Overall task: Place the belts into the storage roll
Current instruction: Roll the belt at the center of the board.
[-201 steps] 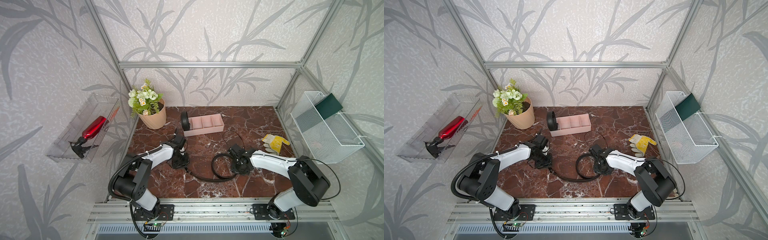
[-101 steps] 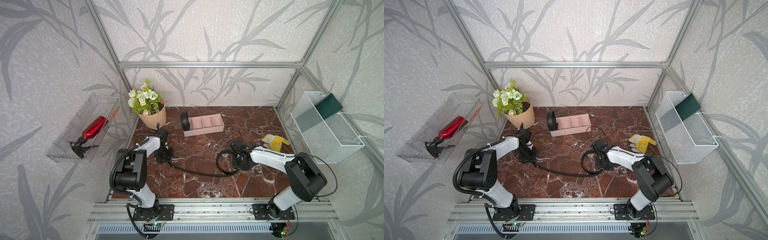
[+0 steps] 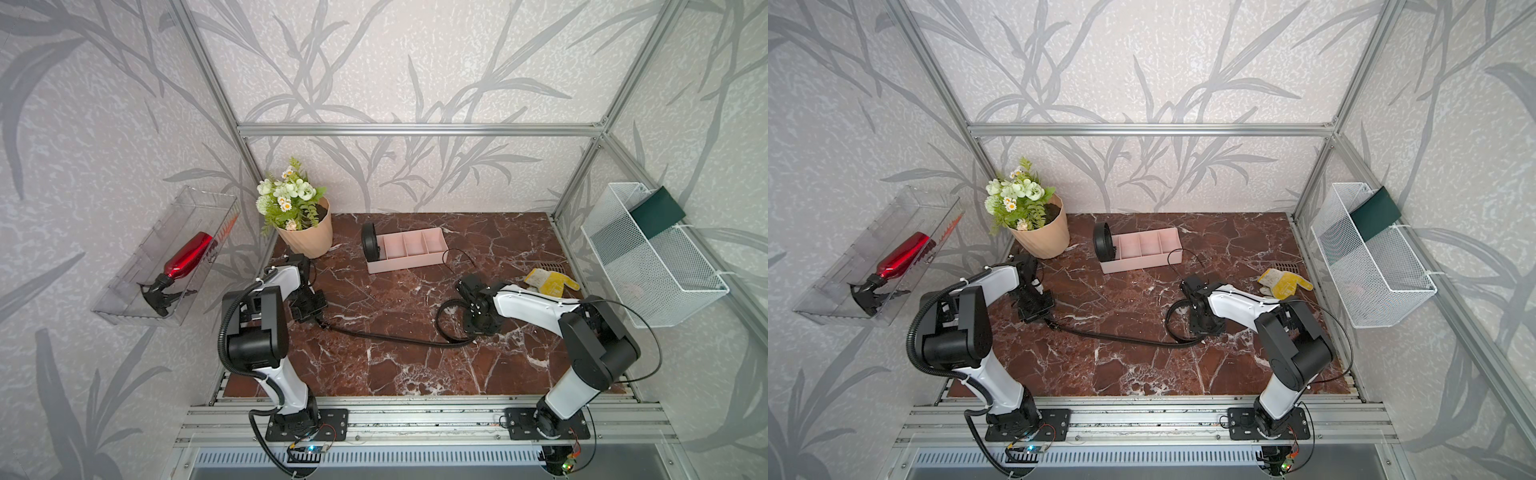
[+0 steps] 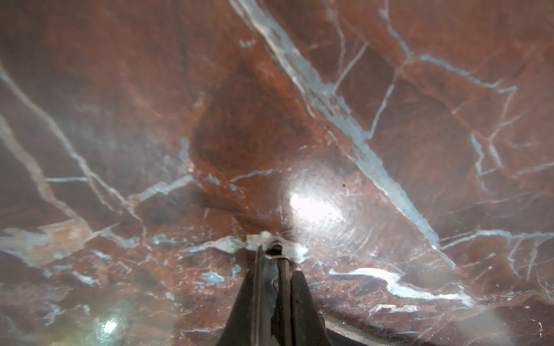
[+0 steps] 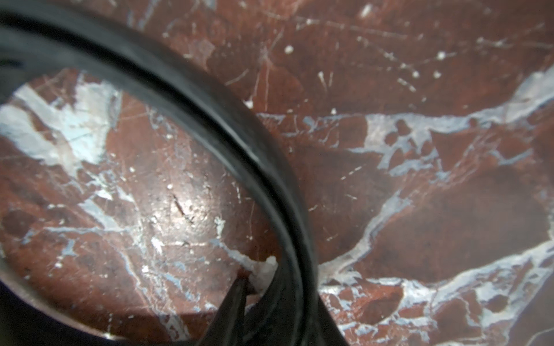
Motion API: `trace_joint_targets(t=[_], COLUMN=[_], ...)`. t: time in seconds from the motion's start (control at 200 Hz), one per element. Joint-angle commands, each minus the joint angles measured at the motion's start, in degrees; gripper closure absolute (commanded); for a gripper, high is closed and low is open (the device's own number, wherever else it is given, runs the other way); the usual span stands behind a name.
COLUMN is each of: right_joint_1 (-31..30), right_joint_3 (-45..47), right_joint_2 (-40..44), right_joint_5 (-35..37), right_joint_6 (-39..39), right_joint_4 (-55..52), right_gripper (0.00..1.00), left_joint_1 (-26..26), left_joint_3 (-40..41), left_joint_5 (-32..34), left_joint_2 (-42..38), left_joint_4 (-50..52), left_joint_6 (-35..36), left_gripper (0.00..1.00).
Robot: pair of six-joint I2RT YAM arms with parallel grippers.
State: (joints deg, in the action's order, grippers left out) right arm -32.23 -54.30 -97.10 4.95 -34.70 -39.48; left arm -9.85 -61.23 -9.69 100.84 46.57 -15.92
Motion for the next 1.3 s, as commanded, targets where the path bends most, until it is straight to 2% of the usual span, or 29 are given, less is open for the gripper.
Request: trace_joint_targets(t=[0.0, 0.37, 0.795, 0.845, 0.895, 0.945, 1.129, 1.244, 1.294], right_joint_1=[0.5, 0.5, 0.7, 0.7, 0.6, 0.1, -5.5, -8.9, -10.7], right_joint_3=[2.7, 2.3, 1.4, 1.3, 1.2, 1.0, -2.0, -2.5, -4.1], right_joint_2=[-6.0, -7.0, -8.7, -8.9, -9.0, -8.8, -6.5, -5.7, -7.2], right_joint_5=[3.0, 2.7, 2.3, 2.3, 2.5, 3.0, 7.0, 3.1, -2.7], right_joint_6=[2.0, 3.4, 5.0, 5.3, 5.9, 7.2, 15.5, 22.0, 28.2], right_joint_4=[0.7, 1.0, 1.3, 1.4, 1.4, 1.6, 1.9, 7.2, 9.3], right_gripper=[0.68, 0.66, 0.65, 0.69, 0.83, 0.89, 0.97, 0.99, 0.99], left_joint_1=[-2.7, -9.9, -13.3, -13.4, -13.4, -13.3, -11.4, -10.4, -9.8], left_joint_3=[-0.7, -3.5, -7.8, -8.1, -8.1, -7.7, -5.7, -5.7, -6.2], left_joint_5=[7.0, 10.0, 12.6, 12.4, 11.8, 11.2, 8.1, 4.9, 3.4], left_joint_2=[1.8, 1.7, 6.1, 6.4, 6.5, 6.4, 5.1, 5.4, 6.0], left_joint_4=[0.4, 1.1, 2.2, 2.1, 2.0, 1.4, -1.2, -2.4, -2.6], left_joint_6=[2.0, 2.0, 3.1, 3.2, 3.3, 3.2, 2.4, 1.7, 1.4], left_gripper=[1.0, 1.0, 1.0, 1.0, 1.0, 1.0, 1.0, 1.0, 1.0])
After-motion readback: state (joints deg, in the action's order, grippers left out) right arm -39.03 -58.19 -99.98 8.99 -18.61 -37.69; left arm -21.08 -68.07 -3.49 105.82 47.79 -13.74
